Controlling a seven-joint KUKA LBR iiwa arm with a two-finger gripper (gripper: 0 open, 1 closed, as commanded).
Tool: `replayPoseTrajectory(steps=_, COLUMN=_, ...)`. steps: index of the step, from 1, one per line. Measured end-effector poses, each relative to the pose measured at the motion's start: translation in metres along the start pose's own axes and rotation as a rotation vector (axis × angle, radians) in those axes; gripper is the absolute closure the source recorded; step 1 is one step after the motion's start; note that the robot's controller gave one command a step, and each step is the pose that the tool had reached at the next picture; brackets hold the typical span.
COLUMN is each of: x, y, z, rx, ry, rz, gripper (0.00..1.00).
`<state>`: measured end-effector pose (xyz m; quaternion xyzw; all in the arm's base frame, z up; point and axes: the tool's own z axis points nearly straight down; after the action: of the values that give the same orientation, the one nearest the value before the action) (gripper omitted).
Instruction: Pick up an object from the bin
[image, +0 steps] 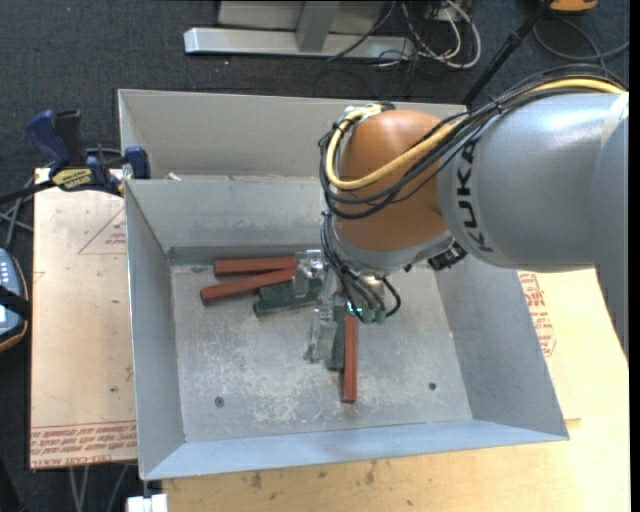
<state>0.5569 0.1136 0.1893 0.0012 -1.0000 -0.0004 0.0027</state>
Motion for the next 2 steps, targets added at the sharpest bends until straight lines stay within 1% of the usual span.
replayPoseTrajectory(steps=1, x=-0.002, y=0.000, z=-0.003, rx=-0.001, ry=-0.006, rz=0.002, gripper=0.00)
replayPoseTrajectory(steps=2, x=-0.062, y=-0.003, z=0.036, rx=-0.002, ry=-0.017, rz=-0.003, gripper=0.00)
